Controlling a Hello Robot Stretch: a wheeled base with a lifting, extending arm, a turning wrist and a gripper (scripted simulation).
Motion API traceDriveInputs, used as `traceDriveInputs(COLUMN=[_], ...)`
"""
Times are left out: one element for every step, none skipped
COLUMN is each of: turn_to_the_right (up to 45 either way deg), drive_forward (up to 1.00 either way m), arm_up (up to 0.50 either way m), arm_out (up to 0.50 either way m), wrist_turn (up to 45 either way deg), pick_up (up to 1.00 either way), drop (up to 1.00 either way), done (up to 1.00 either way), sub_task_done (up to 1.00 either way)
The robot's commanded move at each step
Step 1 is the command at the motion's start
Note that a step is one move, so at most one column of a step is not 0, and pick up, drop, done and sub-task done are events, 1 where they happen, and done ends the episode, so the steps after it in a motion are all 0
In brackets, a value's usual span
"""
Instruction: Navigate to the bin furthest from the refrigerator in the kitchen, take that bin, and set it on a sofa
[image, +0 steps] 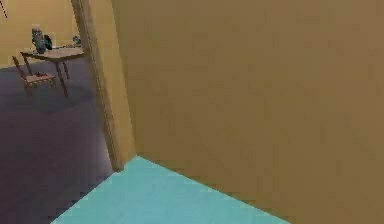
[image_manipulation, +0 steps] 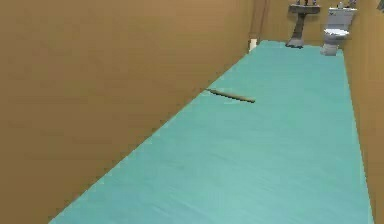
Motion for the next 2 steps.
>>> traceDriveInputs(turn_to_the_right=[-36.0, 0.0], drive_forward=[0.00, 1.00], arm_up=[0.00, 0.00], arm_out=[0.00, 0.00], wrist_turn=[0.0, 0.0], pick_up=[0.00, 0.00], drop=[0.00, 0.00], done=[0.00, 0.00], sub_task_done=[0.00, 0.00])
